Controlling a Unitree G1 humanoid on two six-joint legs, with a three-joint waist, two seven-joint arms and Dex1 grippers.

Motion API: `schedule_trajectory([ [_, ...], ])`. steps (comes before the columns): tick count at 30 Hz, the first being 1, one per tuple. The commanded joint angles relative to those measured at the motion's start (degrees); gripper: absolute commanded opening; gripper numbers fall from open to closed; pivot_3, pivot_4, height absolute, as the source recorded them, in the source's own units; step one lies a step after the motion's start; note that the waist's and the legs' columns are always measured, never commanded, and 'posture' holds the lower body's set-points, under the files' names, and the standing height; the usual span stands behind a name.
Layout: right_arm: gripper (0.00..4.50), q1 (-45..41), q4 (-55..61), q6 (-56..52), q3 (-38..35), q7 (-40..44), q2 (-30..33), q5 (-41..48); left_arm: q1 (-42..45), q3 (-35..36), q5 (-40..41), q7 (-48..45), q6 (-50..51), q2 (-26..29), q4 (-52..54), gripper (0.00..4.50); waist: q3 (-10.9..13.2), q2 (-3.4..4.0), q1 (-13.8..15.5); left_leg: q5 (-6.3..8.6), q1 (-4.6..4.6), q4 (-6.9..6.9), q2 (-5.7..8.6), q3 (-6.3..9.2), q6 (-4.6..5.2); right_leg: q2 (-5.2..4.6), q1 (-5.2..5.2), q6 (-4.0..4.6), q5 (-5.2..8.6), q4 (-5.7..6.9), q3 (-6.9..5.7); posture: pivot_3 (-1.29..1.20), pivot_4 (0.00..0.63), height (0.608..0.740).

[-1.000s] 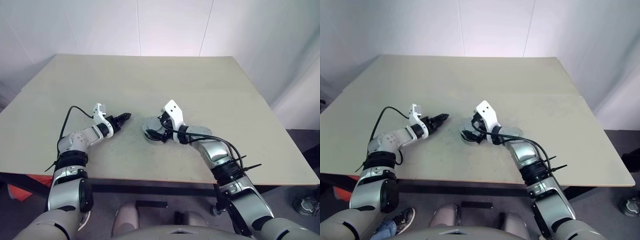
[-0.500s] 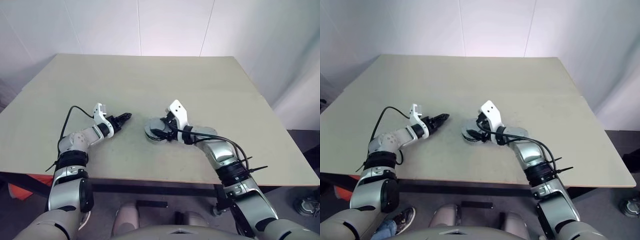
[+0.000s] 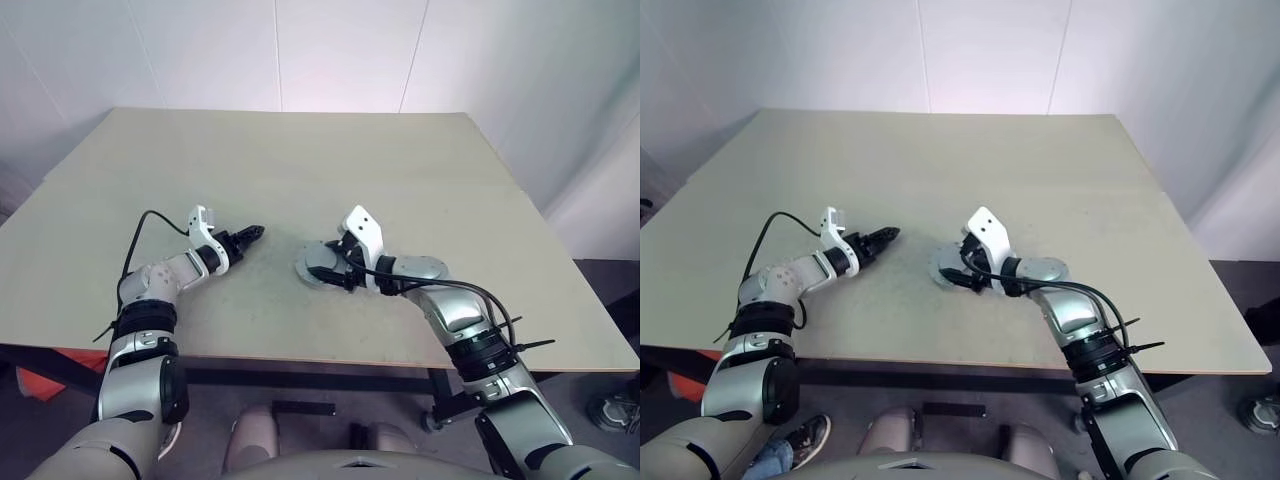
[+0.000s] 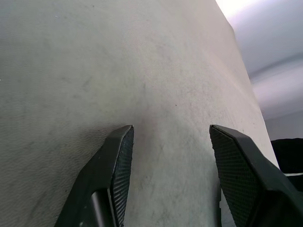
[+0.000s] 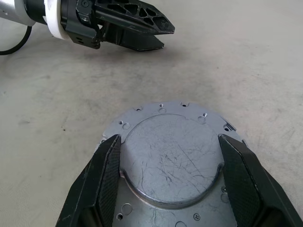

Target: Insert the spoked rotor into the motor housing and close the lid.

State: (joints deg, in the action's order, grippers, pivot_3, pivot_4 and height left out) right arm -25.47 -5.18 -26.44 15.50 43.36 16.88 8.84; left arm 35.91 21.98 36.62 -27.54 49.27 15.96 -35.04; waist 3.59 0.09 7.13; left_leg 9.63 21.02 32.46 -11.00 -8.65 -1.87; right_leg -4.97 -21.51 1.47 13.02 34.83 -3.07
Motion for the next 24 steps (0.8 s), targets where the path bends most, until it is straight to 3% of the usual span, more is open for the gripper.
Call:
schedule_trajectory([
  [1,3.1,-1.11,0.22,1.84,-0.16,-0.57,-0.59,-0.62,1.18,-0.51,-0.19,-0.64,-0.06,0.05,0.52,2.73,0.0,0.0,-0.01,0.0,0.0,0.0,0.0,0.0,0.0,0.0,0.0,0.0,0.0,0.0,0.0,0.0,0.0,0.74],
  [24,3.1,-0.96,-3.68,2.68,-1.04,-0.33,0.44,-1.26,-0.16,-0.88,-0.1,-0.38,1.01,-0.83,2.15,2.73,0.0,0.0,-0.02,0.01,-0.02,0.0,0.01,0.0,0.02,0.0,0.02,0.0,0.0,0.0,0.0,0.0,0.0,0.74],
])
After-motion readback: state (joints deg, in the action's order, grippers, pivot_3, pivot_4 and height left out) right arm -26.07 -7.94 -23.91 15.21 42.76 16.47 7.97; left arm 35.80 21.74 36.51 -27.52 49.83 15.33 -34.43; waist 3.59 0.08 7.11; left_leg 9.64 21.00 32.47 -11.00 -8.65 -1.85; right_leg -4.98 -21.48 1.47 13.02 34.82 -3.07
